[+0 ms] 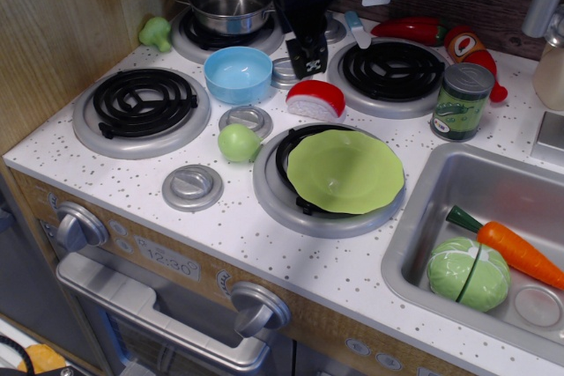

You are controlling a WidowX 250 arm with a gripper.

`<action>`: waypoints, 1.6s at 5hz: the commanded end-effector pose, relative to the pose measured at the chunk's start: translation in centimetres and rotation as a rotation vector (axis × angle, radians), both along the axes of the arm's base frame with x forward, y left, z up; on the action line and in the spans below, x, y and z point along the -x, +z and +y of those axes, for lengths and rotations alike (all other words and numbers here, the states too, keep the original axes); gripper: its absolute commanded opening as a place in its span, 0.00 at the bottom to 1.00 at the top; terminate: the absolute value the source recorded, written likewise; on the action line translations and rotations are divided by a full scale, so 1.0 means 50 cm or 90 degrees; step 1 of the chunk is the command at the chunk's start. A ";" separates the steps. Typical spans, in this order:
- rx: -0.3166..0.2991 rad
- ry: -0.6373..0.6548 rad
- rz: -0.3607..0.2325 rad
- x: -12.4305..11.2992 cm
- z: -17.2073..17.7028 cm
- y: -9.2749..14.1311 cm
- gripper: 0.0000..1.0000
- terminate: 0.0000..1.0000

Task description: Put sushi on plate

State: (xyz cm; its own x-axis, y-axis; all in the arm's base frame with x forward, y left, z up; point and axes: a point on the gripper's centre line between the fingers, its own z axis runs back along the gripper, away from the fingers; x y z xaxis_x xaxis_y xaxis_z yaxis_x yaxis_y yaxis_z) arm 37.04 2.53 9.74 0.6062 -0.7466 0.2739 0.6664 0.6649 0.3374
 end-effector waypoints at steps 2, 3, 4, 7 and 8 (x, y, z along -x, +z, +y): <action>0.058 -0.067 -0.064 -0.070 0.003 -0.037 1.00 0.00; 0.082 -0.090 -0.072 -0.081 0.016 -0.061 1.00 0.00; 0.107 -0.091 -0.085 -0.085 0.020 -0.084 1.00 0.00; 0.145 -0.067 -0.085 -0.088 0.045 -0.149 1.00 0.00; 0.188 -0.021 -0.047 -0.088 0.047 -0.162 1.00 0.00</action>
State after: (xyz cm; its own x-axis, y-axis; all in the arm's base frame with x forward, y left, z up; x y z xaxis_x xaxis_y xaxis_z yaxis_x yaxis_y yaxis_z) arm 40.64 4.41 0.49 0.5960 -0.6301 0.4977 0.6622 0.7363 0.1392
